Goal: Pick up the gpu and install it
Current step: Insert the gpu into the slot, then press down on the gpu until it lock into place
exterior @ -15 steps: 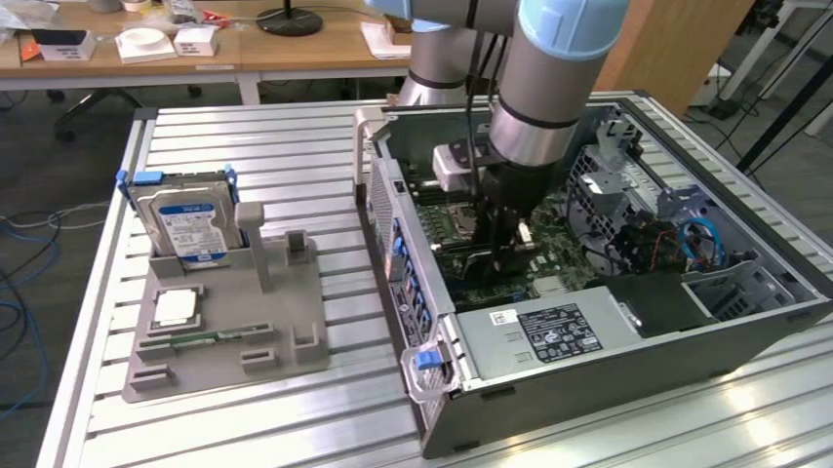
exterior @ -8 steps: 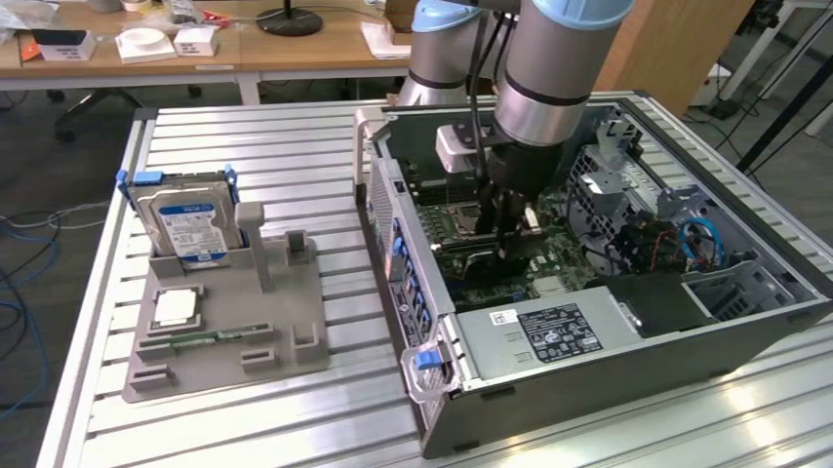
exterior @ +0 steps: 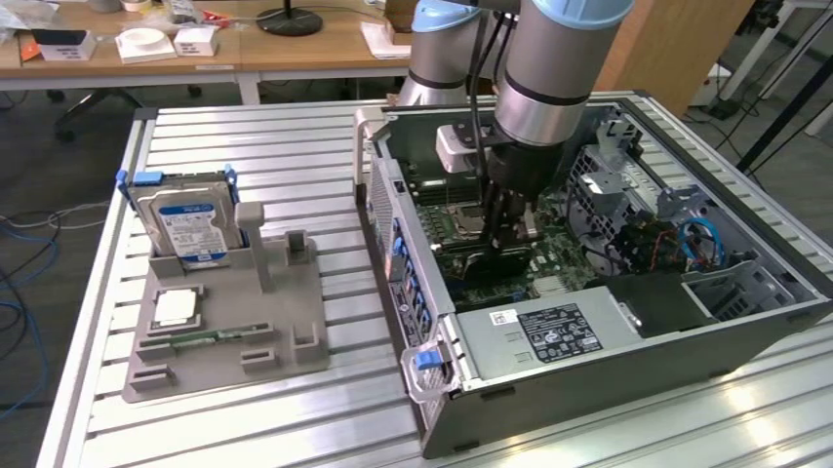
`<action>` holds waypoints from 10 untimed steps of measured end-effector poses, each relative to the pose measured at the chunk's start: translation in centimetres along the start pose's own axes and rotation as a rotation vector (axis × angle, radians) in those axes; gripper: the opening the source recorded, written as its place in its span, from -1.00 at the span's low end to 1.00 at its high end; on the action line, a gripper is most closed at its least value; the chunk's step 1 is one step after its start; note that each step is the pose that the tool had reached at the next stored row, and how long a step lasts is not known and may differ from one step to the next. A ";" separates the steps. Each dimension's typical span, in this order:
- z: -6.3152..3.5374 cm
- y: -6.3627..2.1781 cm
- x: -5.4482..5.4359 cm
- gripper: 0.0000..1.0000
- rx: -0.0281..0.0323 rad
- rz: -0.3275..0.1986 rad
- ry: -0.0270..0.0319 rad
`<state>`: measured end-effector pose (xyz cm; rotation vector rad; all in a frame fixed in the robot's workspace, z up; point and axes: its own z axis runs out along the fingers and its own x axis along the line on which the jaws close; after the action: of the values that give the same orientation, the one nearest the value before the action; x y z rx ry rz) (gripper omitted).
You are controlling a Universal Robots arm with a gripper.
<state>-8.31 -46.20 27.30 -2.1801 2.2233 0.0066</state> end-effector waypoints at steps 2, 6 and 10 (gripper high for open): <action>0.00 0.00 0.0 -0.73 0.0000 0.000 0.0000; 0.00 0.00 0.0 -0.79 0.0000 0.000 0.0000; 0.00 0.00 0.0 -0.79 0.0000 0.000 0.0000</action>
<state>-8.31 -46.20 27.30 -2.1801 2.2233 0.0067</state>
